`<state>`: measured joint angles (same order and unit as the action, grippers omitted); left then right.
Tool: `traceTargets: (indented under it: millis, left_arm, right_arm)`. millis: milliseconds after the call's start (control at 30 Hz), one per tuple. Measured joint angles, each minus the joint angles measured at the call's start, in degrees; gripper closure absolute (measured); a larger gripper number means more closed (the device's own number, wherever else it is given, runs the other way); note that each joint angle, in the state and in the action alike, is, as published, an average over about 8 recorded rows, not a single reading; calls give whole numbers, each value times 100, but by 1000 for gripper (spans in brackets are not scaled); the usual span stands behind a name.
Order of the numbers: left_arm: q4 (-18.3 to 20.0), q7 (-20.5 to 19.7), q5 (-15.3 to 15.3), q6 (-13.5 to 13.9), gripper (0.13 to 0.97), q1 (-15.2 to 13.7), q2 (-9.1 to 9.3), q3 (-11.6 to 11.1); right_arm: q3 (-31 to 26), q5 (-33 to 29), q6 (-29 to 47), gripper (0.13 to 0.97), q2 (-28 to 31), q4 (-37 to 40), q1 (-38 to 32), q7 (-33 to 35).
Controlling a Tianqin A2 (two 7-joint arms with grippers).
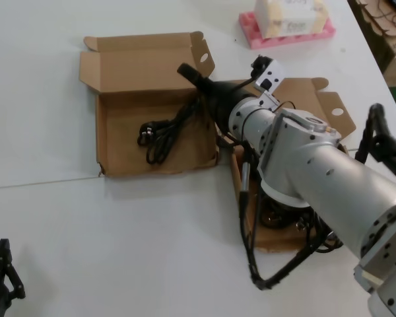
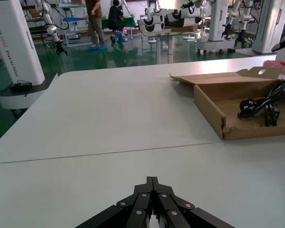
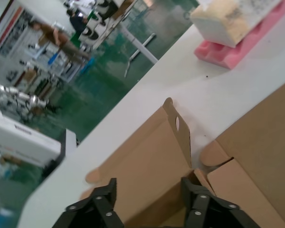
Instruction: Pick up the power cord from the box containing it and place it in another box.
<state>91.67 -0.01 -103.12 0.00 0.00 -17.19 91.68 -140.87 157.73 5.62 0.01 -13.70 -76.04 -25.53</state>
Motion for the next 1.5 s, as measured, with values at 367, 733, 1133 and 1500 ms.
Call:
traceTargets:
  millis: [367, 733, 1133, 1500]
  left_arm:
    - [0, 0, 0, 0, 933, 0, 0, 0]
    - [0, 0, 0, 0, 900, 0, 0, 0]
    - [0, 0, 0, 0, 809, 0, 0, 0]
    - [0, 0, 0, 0, 604, 0, 0, 0]
  right_arm:
    - [2009, -923, 43, 465, 187, -1353, 638, 0]
    - [2210, -1156, 15, 254, 238, -1634, 857, 0]
    - [2589, -1758, -66, 149, 445, -2497, 1805, 0]
    - [2994, -2401, -152, 129, 666, -3418, 2810, 0]
